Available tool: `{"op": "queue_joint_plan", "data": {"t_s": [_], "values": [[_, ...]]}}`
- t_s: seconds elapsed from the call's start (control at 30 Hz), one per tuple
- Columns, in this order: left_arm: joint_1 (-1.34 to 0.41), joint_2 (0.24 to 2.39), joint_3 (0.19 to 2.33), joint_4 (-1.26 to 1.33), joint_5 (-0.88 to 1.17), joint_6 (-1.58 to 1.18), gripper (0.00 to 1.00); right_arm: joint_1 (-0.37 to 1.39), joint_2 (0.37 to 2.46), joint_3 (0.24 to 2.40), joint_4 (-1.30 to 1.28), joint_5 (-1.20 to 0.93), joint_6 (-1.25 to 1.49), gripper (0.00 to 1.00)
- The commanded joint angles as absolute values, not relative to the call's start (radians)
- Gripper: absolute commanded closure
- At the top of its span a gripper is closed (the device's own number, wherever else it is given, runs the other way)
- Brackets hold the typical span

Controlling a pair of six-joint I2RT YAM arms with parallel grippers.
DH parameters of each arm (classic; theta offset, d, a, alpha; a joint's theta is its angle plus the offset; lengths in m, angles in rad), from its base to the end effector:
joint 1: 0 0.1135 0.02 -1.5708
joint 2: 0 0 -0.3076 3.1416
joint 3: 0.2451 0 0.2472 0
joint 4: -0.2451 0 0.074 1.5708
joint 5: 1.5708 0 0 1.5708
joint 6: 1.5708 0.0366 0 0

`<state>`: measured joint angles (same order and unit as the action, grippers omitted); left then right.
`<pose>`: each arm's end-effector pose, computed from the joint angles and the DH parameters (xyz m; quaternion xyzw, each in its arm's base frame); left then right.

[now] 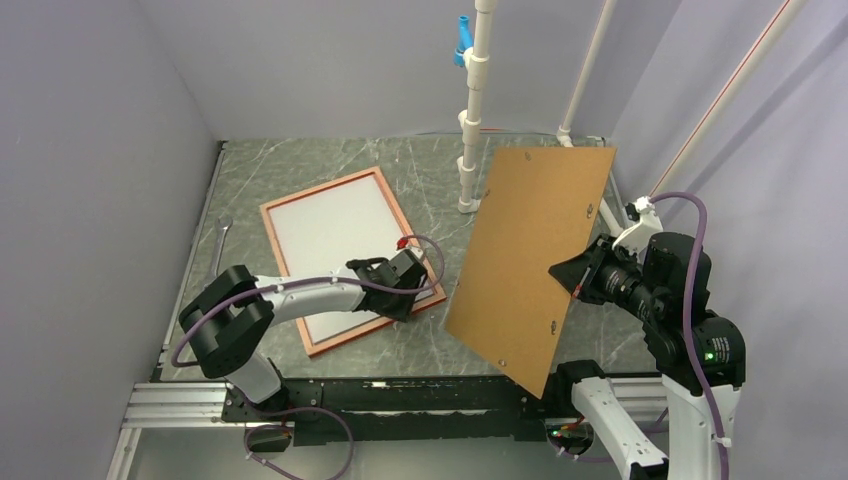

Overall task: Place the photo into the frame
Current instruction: Adjust the photo frame at the center of the board.

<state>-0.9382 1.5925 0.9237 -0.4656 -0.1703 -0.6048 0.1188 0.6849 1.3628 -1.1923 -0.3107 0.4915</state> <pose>0.1815 -0.2371 0.2196 0.1433 0.9623 -0.0909 0.2125 0.0242 0.0142 0.4517 0.0815 0.8530 0.2771 0.4348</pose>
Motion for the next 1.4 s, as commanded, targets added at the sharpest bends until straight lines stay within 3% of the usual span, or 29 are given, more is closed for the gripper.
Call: {"op": "queue_joint_plan", "data": {"t_s": [0.0, 0.1, 0.23, 0.4, 0.53, 0.87, 1.2, 1.37], "values": [[-0.995, 1.622, 0.852, -0.528, -0.065, -0.607, 0.55, 0.121, 0.672, 1.381, -1.136, -0.302, 0.483, 1.0], [-1.0, 1.581, 0.833, -0.511, -0.05, -0.603, 0.47, 0.121, 0.67, 1.375, -1.135, -0.303, 0.484, 1.0], [-1.001, 1.541, 0.858, -0.52, -0.082, -0.59, 0.23, 0.12, 0.668, 1.376, -1.133, -0.304, 0.486, 1.0], [-1.0, 1.576, 0.942, -0.545, -0.134, -0.549, 0.17, 0.119, 0.673, 1.391, -1.148, -0.283, 0.477, 1.0], [-1.0, 1.642, 1.009, -0.545, -0.157, -0.525, 0.22, 0.12, 0.679, 1.405, -1.169, -0.259, 0.471, 1.0], [-1.044, 1.758, 1.064, -0.516, -0.167, -0.481, 0.58, 0.122, 0.684, 1.378, -1.176, -0.222, 0.466, 1.0], [-1.174, 1.682, 1.018, -0.43, -0.147, -0.374, 0.69, 0.121, 0.673, 1.325, -1.145, -0.203, 0.465, 1.0], [-1.225, 1.638, 0.968, -0.395, -0.125, -0.346, 0.67, 0.121, 0.675, 1.313, -1.138, -0.2, 0.463, 1.0]]}}
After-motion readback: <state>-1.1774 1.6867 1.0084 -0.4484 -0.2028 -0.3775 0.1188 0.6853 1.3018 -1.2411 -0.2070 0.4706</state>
